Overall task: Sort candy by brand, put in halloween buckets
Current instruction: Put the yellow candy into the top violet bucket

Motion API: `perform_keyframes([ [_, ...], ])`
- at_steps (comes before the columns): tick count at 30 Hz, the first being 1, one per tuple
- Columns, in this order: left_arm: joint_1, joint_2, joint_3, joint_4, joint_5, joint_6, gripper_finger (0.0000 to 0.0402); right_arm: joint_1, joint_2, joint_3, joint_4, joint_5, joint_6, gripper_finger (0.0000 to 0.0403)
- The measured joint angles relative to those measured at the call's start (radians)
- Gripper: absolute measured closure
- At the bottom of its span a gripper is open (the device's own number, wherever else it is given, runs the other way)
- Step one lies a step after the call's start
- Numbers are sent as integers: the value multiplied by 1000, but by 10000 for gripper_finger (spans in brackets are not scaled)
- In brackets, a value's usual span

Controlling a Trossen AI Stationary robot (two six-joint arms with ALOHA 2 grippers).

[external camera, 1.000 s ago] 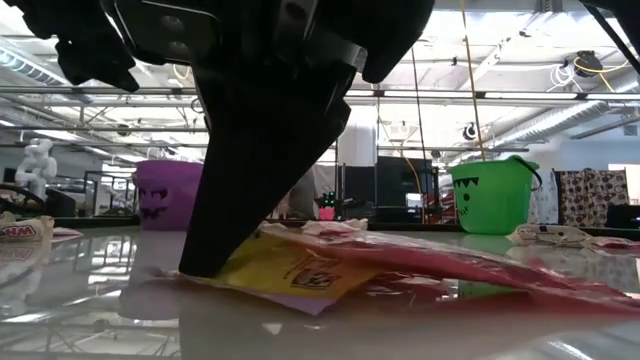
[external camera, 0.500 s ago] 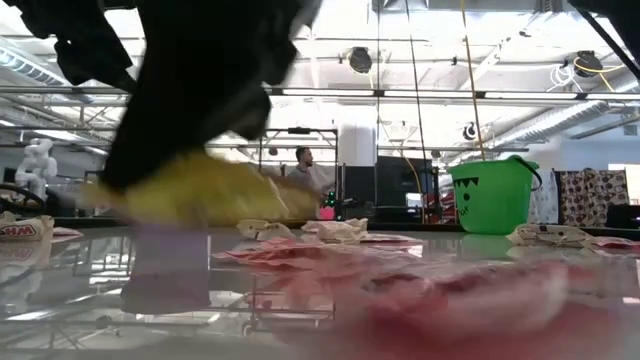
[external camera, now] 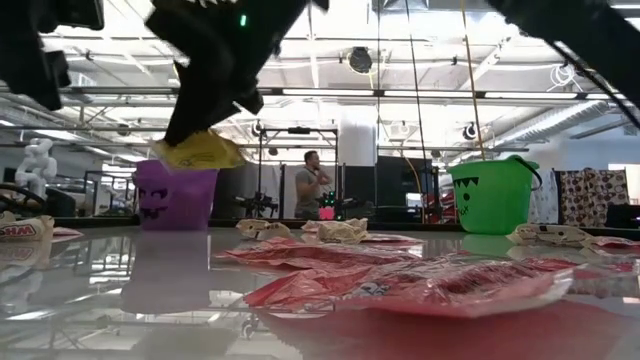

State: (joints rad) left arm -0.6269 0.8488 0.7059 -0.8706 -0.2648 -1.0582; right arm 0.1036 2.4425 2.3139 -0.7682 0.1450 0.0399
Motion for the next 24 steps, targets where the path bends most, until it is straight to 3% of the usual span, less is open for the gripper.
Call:
perform_keyframes([
  [15,-69,0,0,3,-93,-137,206,-357,13,3,724,-19,172,403],
  [24,-69,3,0,17,-114,-168,206,-428,116,3,996,-21,450,402],
])
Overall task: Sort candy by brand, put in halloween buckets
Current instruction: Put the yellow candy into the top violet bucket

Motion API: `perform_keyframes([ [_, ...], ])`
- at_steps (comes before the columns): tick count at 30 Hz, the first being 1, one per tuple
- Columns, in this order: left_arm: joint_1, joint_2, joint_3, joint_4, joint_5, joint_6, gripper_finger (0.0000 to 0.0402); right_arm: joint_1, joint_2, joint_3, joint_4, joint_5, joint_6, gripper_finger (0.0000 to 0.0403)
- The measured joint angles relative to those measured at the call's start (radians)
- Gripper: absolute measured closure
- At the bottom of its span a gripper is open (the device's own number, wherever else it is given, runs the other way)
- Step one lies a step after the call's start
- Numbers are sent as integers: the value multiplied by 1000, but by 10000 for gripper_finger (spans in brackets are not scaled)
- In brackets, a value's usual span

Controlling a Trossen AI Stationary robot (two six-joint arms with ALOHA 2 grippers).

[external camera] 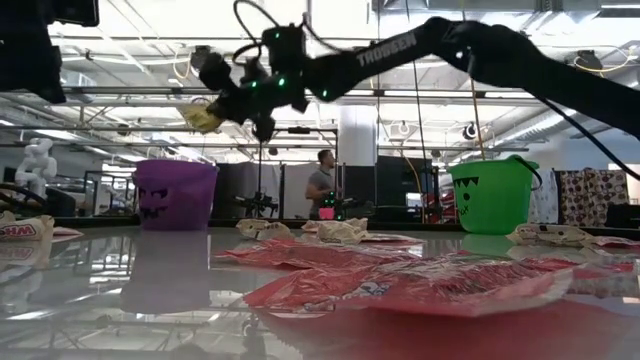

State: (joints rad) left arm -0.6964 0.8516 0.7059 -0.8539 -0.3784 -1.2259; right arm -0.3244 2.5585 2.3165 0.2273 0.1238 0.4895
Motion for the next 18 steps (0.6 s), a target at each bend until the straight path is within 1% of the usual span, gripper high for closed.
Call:
perform_keyframes([
  [3,0,0,0,0,-8,0,206,2,35,-1,38,-3,69,400],
  [5,0,-1,0,0,-17,0,206,7,56,-1,52,-3,88,394],
  [8,0,0,0,0,-30,0,206,13,70,-1,54,-36,110,378],
  [11,0,0,0,0,-44,1,206,13,73,-1,46,-77,107,357],
  [16,0,5,0,0,-49,1,206,15,73,-1,38,-83,122,312],
  [18,0,8,0,-1,-49,1,206,14,72,-1,40,-116,130,294],
])
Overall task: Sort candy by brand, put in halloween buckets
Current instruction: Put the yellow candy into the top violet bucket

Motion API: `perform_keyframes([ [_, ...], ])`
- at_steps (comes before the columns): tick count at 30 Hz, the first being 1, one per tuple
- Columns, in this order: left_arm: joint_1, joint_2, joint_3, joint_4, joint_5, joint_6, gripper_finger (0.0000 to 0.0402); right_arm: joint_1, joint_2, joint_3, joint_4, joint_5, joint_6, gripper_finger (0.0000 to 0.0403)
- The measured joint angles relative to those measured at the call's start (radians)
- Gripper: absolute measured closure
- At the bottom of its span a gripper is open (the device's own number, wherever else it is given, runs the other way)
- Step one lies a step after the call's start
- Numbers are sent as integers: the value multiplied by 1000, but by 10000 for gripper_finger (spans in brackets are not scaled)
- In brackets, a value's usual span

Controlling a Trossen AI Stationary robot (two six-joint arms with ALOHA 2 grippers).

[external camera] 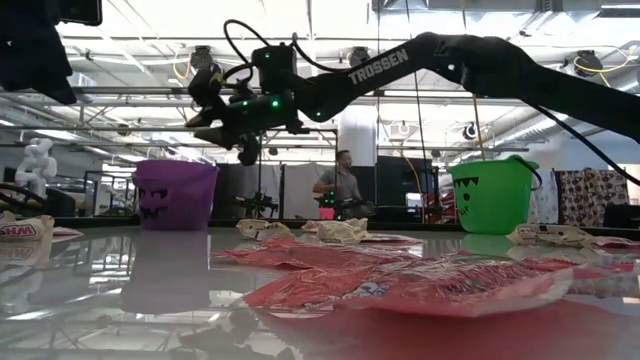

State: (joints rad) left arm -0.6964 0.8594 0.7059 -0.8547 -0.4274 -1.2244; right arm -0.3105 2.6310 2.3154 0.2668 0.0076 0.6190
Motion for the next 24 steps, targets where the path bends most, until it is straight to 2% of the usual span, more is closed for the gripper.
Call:
perform_keyframes([
  [3,0,9,0,0,0,3,206,-2,-4,0,6,-65,0,276],
  [7,0,21,0,1,1,8,206,1,-34,0,-1,-240,6,271],
  [11,-14,33,0,21,10,57,206,38,-103,0,-168,-403,-51,271],
  [14,-30,43,0,5,11,89,206,77,-169,0,-385,-409,-155,271],
  [19,-37,68,0,-123,-1,78,206,172,-263,1,-685,-399,-307,271],
  [24,-36,77,0,-186,-63,92,206,311,-280,1,-926,-407,-353,271],
])
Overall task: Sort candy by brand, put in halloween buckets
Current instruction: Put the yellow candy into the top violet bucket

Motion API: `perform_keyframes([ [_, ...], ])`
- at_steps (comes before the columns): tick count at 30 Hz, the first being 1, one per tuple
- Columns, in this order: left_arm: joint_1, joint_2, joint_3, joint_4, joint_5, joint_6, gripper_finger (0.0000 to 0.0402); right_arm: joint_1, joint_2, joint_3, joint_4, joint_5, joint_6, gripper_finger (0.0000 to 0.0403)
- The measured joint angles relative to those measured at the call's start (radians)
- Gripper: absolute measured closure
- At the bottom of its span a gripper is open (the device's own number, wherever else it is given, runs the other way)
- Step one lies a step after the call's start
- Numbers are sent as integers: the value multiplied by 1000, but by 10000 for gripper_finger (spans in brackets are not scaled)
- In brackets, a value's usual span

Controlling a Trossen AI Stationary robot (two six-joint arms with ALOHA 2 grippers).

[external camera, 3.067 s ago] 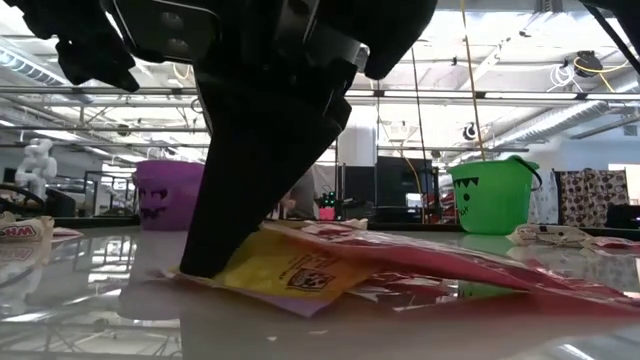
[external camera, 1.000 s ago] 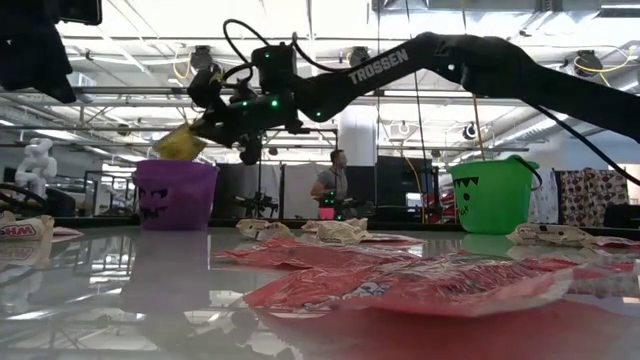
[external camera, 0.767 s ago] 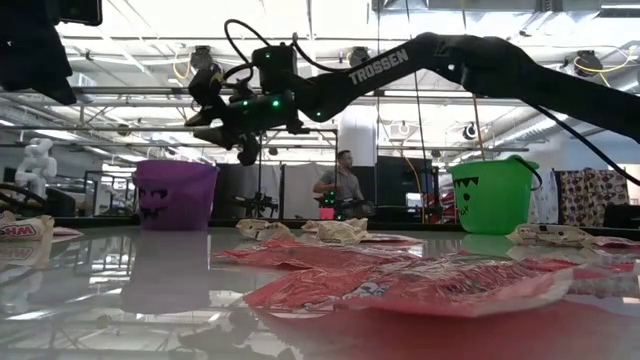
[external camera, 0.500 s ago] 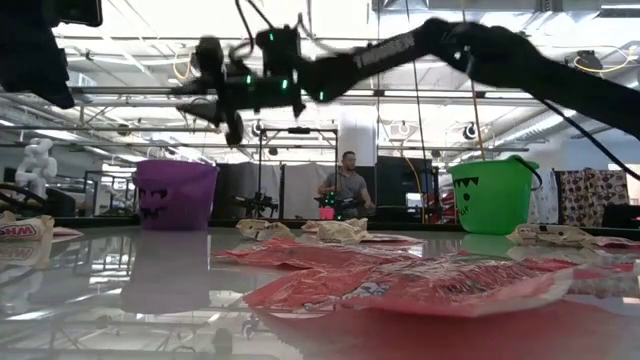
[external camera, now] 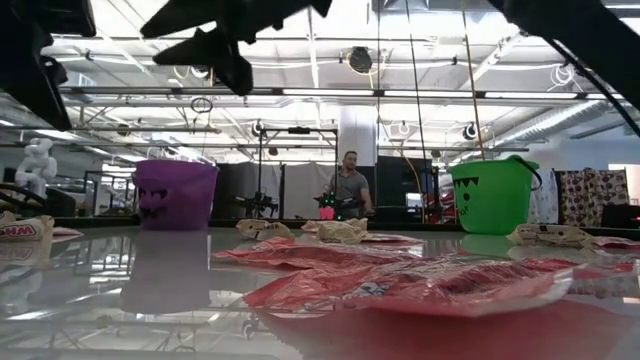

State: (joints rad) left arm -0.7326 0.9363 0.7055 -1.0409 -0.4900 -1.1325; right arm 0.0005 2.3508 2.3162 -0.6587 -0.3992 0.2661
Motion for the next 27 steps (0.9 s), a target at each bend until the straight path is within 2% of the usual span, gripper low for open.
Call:
perform_keyframes([
  [3,0,-2,0,-1,-13,45,206,83,22,-1,-59,17,-12,270],
  [6,0,-1,0,8,-13,108,206,169,64,-1,-13,78,-44,270],
  [9,0,-1,0,8,-16,168,206,236,126,-1,136,136,-114,270],
  [15,0,-1,0,-19,-28,196,206,304,272,0,601,223,-286,270],
  [20,0,-1,0,-17,-28,197,206,326,399,-1,944,280,-258,270],
  [23,0,-1,0,-16,-28,197,206,323,457,0,1057,323,-224,270],
  [25,0,-1,0,-16,-19,197,206,319,482,-1,1065,344,-222,270],
  [27,0,-1,0,-16,31,197,206,313,487,-2,1052,376,-214,270],
])
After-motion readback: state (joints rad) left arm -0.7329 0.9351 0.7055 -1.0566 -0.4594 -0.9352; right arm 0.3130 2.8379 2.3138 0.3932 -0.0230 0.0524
